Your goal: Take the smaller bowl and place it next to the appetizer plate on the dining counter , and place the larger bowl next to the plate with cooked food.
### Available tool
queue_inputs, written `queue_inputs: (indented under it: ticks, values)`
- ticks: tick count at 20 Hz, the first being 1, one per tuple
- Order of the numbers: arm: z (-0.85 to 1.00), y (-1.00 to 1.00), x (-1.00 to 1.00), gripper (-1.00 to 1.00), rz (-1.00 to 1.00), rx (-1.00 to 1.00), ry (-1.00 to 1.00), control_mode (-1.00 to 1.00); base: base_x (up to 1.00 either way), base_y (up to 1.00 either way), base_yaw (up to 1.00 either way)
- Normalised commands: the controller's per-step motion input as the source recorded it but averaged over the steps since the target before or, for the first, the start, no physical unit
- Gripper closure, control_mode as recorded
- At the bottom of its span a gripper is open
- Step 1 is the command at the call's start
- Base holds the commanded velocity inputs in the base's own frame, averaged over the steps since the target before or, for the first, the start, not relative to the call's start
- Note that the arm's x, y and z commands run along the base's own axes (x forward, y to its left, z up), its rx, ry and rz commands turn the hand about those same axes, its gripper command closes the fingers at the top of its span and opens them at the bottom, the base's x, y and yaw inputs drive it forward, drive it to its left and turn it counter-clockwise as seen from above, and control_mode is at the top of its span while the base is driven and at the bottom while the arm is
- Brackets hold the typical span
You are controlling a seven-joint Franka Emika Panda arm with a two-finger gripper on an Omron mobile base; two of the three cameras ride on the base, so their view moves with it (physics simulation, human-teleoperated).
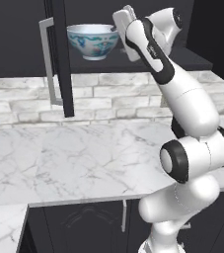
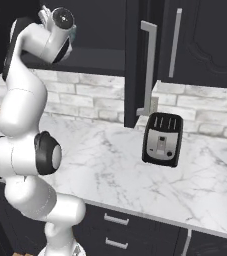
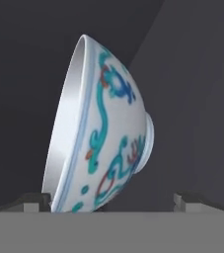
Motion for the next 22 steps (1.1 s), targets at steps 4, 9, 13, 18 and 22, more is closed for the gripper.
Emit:
queue_inputs:
  ticks: [4,9,13,18,22]
  values:
    - [0.0,0.04,0.44,-1.0,0.0,-0.01,0.0,-1.0,0.0,0.0,0.0]
    - [0.0,0.03,0.46,-1.0,-0.01,0.0,0.0,-1.0,0.0,0.0,0.0]
    - [0.0,0.03,0.34,-1.0,0.0,0.0,0.0,-1.0,0.0,0.0,0.0]
    - [0.0,0.05,0.16,-1.0,0.0,0.0,0.0,-1.0,0.0,0.0,0.0]
    - [0.0,0.0,0.0,-1.0,0.0,0.0,0.0,-1.0,0.0,0.0,0.0]
